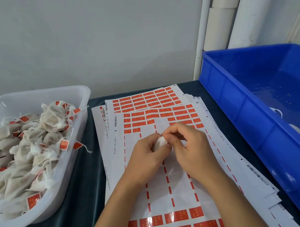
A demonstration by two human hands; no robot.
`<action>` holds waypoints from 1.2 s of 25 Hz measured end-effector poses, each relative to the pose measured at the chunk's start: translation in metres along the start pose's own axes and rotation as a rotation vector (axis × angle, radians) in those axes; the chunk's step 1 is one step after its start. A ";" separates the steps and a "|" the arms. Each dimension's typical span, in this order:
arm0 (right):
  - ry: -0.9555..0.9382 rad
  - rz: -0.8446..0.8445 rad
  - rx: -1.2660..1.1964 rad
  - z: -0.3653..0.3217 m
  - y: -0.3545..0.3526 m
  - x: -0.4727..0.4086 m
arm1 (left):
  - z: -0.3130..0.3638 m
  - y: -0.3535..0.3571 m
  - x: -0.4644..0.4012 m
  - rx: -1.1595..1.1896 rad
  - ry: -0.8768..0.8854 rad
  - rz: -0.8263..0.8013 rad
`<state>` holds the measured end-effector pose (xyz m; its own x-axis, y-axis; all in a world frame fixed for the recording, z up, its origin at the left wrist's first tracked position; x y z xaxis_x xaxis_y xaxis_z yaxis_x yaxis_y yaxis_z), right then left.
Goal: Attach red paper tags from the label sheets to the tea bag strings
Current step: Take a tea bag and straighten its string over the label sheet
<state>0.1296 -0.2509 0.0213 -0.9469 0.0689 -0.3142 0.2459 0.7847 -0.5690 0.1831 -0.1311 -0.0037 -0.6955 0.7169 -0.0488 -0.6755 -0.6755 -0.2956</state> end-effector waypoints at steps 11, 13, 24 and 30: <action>0.085 -0.004 -0.068 0.010 -0.008 0.001 | 0.006 0.004 0.004 -0.242 0.033 0.103; 0.104 -0.024 -0.066 0.014 -0.006 0.000 | 0.006 0.004 0.003 -0.267 0.021 0.095; 0.151 0.000 -0.008 0.024 0.000 -0.001 | 0.001 -0.005 0.004 -0.138 0.041 0.197; 0.078 0.015 0.168 0.017 0.006 -0.002 | -0.004 -0.012 0.004 -0.094 0.022 0.290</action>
<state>0.1363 -0.2567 0.0053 -0.9545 0.1328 -0.2671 0.2851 0.6695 -0.6859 0.1893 -0.1193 -0.0043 -0.8496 0.5011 -0.1645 -0.4237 -0.8342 -0.3529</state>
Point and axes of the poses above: each hand's wrist, its own x-axis away from the middle knuckle, its own y-axis out of the palm, z = x × y, the point moved 8 cm from there along -x, towards the middle knuckle, and after that the axes turned 15 degrees about -z, right-handed, at the moved point
